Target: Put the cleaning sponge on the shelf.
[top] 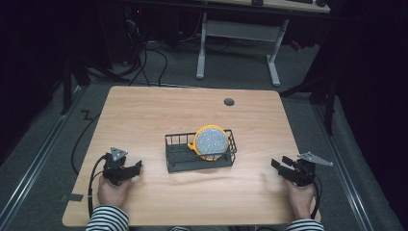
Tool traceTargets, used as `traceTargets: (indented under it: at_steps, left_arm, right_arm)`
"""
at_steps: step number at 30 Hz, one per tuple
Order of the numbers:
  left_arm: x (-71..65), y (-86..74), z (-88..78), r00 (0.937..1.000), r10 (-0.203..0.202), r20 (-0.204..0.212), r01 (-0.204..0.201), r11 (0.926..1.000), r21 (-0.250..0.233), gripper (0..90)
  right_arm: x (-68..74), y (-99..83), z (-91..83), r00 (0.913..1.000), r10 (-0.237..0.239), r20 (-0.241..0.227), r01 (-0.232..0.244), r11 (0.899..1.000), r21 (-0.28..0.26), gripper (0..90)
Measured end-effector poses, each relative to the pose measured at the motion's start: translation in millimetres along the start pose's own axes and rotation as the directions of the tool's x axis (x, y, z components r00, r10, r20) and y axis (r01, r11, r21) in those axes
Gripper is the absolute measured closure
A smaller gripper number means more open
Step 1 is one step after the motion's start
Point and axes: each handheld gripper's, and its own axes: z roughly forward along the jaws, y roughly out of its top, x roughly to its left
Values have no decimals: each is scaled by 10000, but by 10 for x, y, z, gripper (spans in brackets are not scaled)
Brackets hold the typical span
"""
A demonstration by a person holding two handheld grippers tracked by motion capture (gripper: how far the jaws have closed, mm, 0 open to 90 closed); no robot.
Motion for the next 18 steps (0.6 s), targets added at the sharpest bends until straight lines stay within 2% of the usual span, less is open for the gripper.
traceTargets:
  at_steps: [3,7,9,10,13,18]
  left_arm:
    - [0,0,0,10000,0,-1,0,10000,-1,267]
    - [-1,0,0,10000,2,-7,-2,10000,5,267]
    - [-1,0,0,10000,3,-9,-3,10000,4,267]
    - [-1,0,0,10000,1,-10,-1,10000,8,267]
    - [-1,0,0,10000,3,-11,-3,10000,5,266]
    - [-1,0,0,10000,3,-12,-3,10000,7,267]
  right_arm:
    - [16,-14,51,10000,-56,71,56,9999,85,398]
    - [152,-53,204,9981,-597,133,587,9963,632,395]
    - [169,-62,225,9983,-576,126,566,9962,657,394]
    - [203,-62,275,9969,-765,188,748,9942,769,397]
    - [231,-59,283,9972,-742,100,736,9960,510,398]
    - [260,-55,301,9957,-847,363,817,9937,771,384]
